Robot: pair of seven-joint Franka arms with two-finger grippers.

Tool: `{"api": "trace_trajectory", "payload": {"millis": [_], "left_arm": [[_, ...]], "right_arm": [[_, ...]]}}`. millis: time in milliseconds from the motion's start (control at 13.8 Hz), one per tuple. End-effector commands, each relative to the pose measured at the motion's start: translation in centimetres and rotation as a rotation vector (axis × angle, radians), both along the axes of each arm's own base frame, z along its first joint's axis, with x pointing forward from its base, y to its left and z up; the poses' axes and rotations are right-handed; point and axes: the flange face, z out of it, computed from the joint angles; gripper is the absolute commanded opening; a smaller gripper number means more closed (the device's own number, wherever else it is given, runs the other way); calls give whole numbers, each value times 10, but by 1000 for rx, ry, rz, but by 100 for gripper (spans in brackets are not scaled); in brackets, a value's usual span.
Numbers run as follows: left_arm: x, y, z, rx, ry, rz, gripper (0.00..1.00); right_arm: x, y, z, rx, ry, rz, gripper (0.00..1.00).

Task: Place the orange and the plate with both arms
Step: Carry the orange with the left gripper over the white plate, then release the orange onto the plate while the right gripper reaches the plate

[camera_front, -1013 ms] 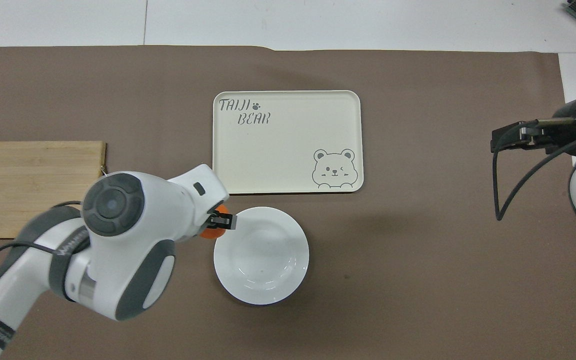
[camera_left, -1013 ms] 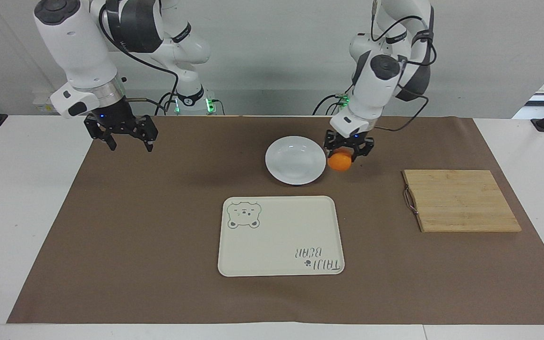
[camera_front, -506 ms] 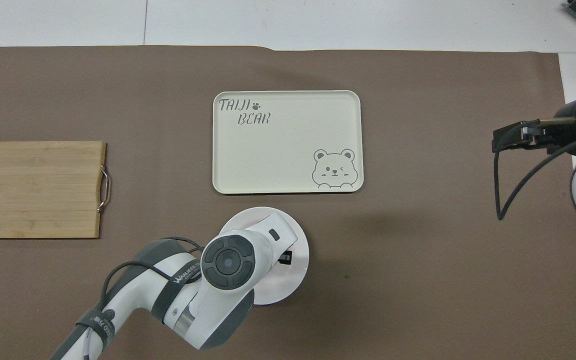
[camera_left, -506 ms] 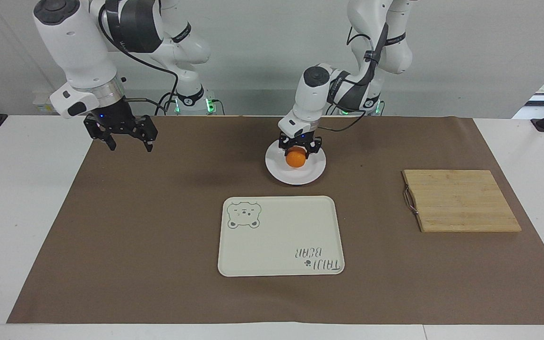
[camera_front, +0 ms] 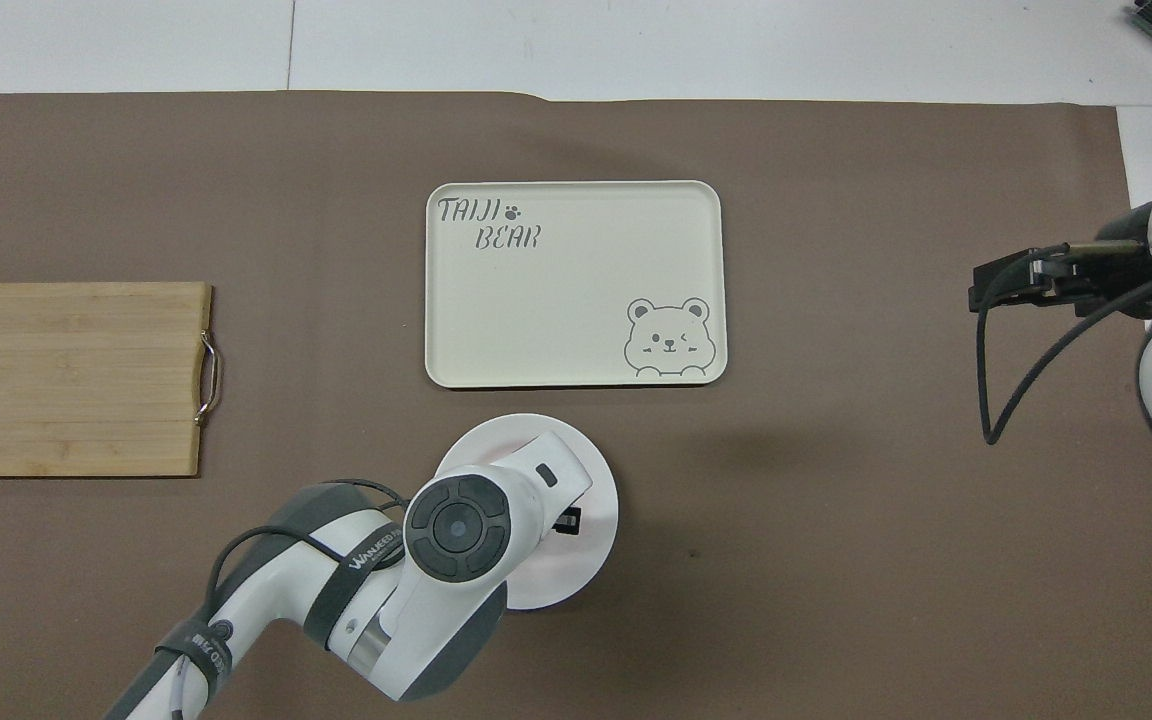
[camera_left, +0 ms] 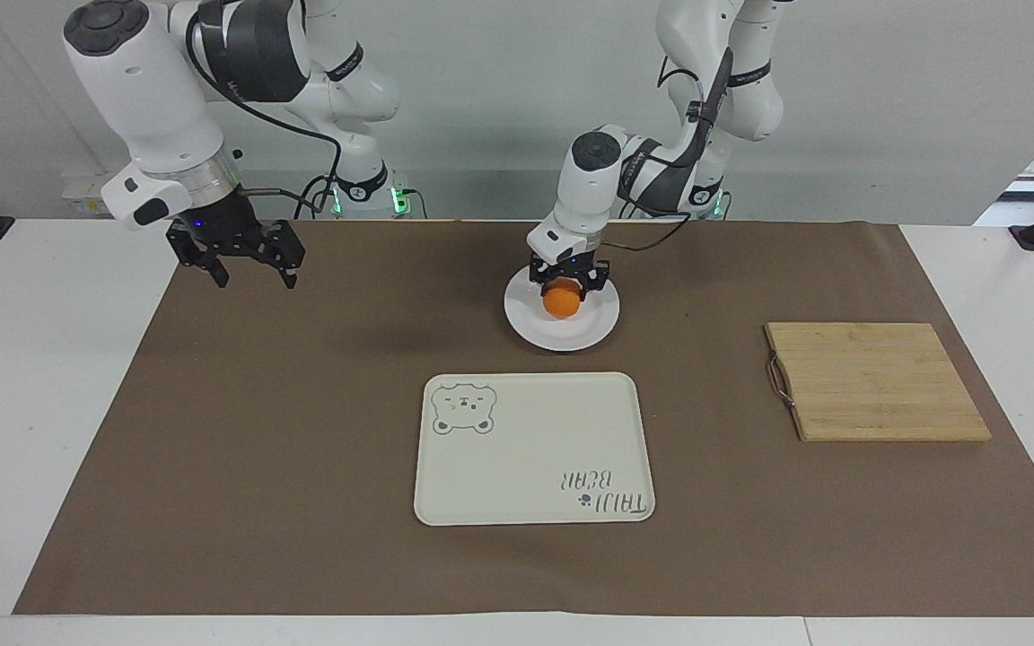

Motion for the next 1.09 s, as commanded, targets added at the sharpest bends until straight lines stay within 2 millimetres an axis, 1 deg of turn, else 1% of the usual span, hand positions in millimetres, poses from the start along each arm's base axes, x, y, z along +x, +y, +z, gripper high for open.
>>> {"api": "trace_trajectory", "payload": {"millis": [0,72,217,289,362,434,579,651,723,796,868,940,1013], "left_arm": [[-4,3,6,-18,-10,12,100],[-2,3,8,-22,-13,5,100],[6,5,20,-33,-25,7,100],[12,6,26,-39,-36,10,100],[21,10,34,-45,-52,22,100],[35,22,43,-47,-61,43,100],[63,50,67,-52,-76,24,100],[79,69,82,-60,-93,25,100],[93,85,96,-68,-113,23,100],[109,104,115,-77,-136,34,100],[123,120,134,-75,-142,32,100],[133,133,153,-67,-135,6,100],[142,151,168,-59,-124,-4,100]], "right_arm": [[-12,6,-7,21,6,2,100],[-12,8,-17,20,15,5,100],[-14,17,-47,19,17,14,100],[-15,25,-61,18,14,26,100],[-16,26,-76,18,22,29,100],[-17,31,-91,19,31,36,100],[-23,52,-125,18,35,66,100],[-24,59,-140,21,40,80,100],[-28,75,-150,41,44,95,100],[-31,86,-163,77,67,93,100],[-34,93,-177,124,99,74,100],[-36,106,-187,170,121,81,100],[-42,118,-195,203,138,118,100]]}}
